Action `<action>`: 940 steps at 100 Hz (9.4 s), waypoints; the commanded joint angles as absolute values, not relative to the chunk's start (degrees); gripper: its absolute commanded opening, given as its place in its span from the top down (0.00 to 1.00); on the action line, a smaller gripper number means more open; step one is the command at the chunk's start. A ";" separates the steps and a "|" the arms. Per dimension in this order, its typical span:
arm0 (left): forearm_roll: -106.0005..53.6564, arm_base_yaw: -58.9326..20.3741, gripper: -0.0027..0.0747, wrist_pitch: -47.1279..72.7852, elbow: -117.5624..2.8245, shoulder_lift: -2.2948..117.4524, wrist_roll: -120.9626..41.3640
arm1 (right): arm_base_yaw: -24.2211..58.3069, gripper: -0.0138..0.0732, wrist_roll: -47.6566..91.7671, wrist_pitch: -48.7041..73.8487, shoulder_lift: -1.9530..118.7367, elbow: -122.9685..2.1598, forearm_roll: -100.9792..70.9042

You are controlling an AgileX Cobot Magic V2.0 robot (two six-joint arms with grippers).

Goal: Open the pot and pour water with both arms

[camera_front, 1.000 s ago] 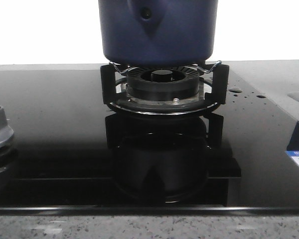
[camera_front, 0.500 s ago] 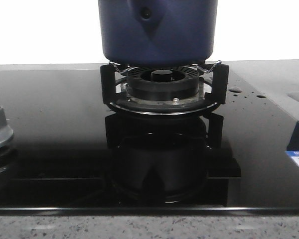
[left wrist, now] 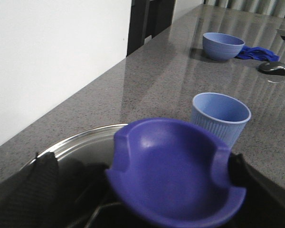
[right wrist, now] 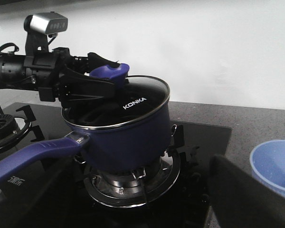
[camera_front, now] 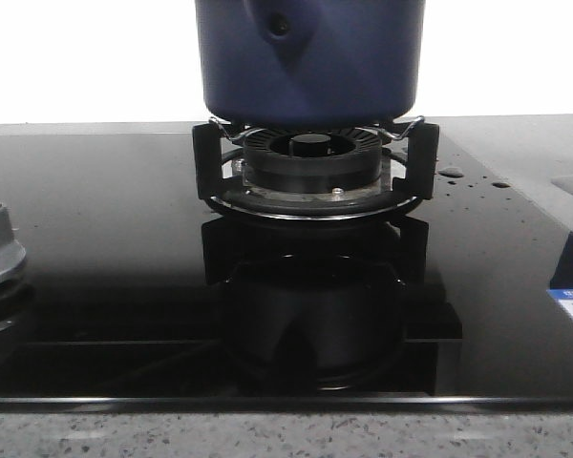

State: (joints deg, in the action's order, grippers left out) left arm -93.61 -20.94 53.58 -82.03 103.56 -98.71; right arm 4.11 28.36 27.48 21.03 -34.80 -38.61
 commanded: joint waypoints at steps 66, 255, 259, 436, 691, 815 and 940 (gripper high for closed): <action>-99.01 -19.76 0.72 58.80 -88.80 96.60 -98.64 | 4.22 0.24 29.06 12.50 22.20 -36.80 -25.91; -89.37 -13.61 0.72 60.30 -88.80 82.76 -87.89 | 2.95 0.13 27.31 -28.73 68.04 -27.21 -31.18; -89.37 -13.61 0.72 60.30 -88.80 82.76 -87.89 | 2.93 0.13 27.09 -29.92 68.74 -27.21 -31.18; -89.68 -10.59 0.72 59.06 -88.80 75.05 -85.02 | 16.81 0.69 22.94 -3.57 70.87 -65.12 20.32; -89.68 -10.59 0.72 60.61 -88.80 75.14 -85.02 | 20.79 0.69 27.30 1.33 83.24 -78.55 99.25; -89.03 -13.92 0.72 60.49 -88.80 78.07 -85.02 | -2.66 0.69 -35.47 -3.62 58.60 -42.84 51.33; -86.65 -18.32 0.72 58.28 -88.80 83.36 -85.71 | -15.68 0.10 -36.67 -30.29 51.00 -22.04 43.75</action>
State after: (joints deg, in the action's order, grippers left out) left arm -80.86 -17.94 60.33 -86.62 85.47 -85.63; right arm -15.46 -36.59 -26.96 54.35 -20.63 44.42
